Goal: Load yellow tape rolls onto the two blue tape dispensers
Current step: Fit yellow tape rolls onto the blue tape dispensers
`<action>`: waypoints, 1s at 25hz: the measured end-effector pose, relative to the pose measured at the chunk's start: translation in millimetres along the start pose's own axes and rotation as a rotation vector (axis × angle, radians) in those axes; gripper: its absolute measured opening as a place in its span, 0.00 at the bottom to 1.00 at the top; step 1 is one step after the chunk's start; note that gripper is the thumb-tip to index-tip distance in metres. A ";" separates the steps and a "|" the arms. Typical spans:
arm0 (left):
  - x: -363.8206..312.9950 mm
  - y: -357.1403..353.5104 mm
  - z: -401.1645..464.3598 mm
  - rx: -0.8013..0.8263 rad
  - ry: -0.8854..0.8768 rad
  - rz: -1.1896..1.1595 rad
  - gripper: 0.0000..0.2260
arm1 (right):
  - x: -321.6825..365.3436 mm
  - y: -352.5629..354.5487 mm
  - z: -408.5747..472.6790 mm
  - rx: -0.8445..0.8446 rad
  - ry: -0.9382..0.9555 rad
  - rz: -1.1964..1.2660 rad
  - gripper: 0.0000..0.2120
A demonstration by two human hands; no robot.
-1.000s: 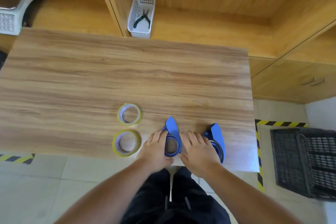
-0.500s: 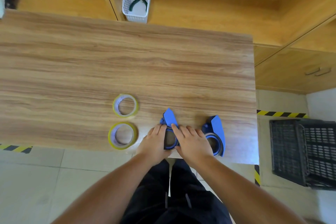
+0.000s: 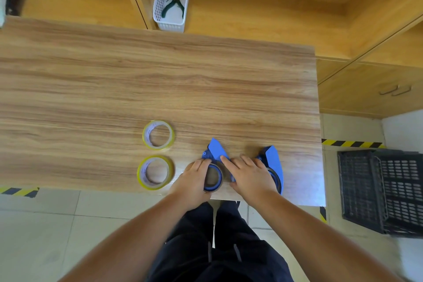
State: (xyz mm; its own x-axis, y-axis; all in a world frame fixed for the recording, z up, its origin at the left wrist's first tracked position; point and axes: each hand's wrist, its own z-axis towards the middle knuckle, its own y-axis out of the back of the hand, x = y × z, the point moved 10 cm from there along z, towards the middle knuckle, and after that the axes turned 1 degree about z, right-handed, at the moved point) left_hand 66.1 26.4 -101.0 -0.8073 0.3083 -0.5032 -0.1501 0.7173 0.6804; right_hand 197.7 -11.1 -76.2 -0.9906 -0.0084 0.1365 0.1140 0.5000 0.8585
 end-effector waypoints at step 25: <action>-27.1 120.2 145.4 -0.215 0.057 0.002 0.43 | -68.6 43.5 -32.8 -0.279 -0.271 0.139 0.31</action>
State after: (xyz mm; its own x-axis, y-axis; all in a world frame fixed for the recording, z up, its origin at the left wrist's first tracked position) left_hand 153.0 195.2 -83.0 -0.8376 0.2692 -0.4753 -0.2623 0.5650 0.7823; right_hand 273.1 -17.1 -32.0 -0.9439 0.2900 0.1579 0.2277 0.2255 0.9473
